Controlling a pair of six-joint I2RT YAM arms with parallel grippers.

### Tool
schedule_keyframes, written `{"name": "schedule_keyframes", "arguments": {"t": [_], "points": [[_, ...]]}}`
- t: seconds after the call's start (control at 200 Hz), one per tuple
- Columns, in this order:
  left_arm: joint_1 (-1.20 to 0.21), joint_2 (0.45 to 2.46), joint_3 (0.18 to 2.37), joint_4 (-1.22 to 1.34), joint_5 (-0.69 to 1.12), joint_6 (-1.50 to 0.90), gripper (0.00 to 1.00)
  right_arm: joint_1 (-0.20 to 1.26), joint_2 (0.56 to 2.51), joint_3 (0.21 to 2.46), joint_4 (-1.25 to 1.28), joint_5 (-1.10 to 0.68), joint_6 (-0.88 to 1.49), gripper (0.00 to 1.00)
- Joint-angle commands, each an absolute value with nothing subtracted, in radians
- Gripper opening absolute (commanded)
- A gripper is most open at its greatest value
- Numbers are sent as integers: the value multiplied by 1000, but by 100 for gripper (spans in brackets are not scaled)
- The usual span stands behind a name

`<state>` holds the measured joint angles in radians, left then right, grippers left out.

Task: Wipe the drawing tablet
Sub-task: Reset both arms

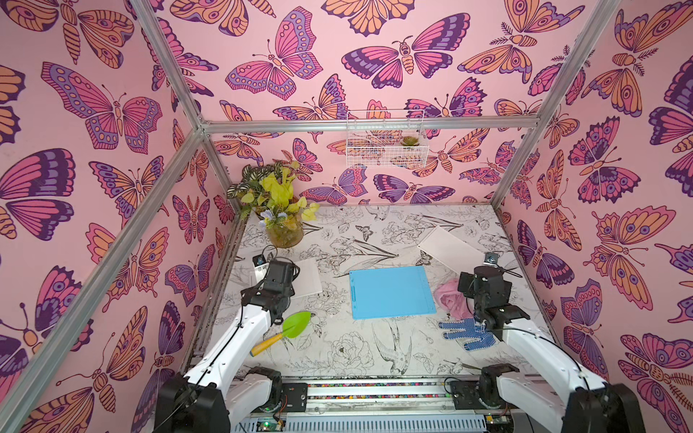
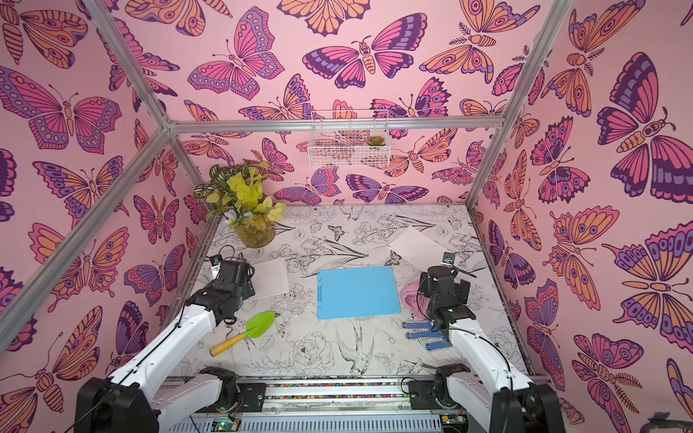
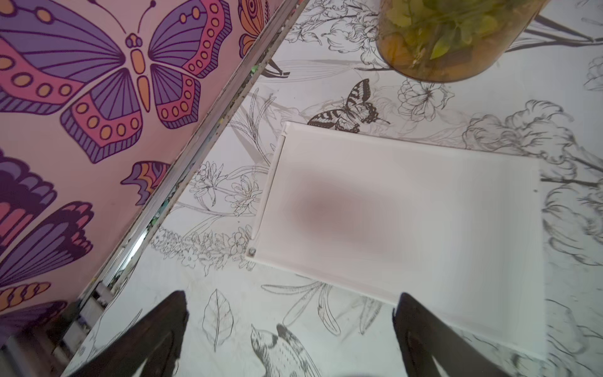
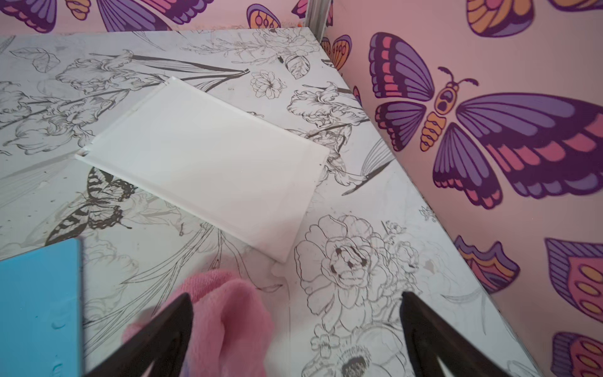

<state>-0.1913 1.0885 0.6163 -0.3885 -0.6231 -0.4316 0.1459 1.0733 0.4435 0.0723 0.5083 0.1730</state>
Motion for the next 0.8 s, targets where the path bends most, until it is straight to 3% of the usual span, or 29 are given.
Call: {"name": "schedule_keyframes", "arguments": {"t": [0.0,0.335,0.461,0.531,0.646,0.706,0.796], "points": [[-155,1124,520,25,-605,-230,100,124,1196,443,284,485,104,99],[5,1444,539,431,-273,-157,100,13,1424,501,561,252,118,99],[32,1519,559,516,-227,-105,100,3,1468,469,657,176,100,99],[35,1506,560,489,-206,-103,100,3,1473,419,749,145,93,99],[6,1470,421,729,-231,-73,99,4,1498,357,886,145,92,99],[6,1463,344,878,-229,-66,100,3,1495,361,873,160,96,99],[2,1444,339,884,-229,-68,100,3,1497,370,859,180,104,99]]}}
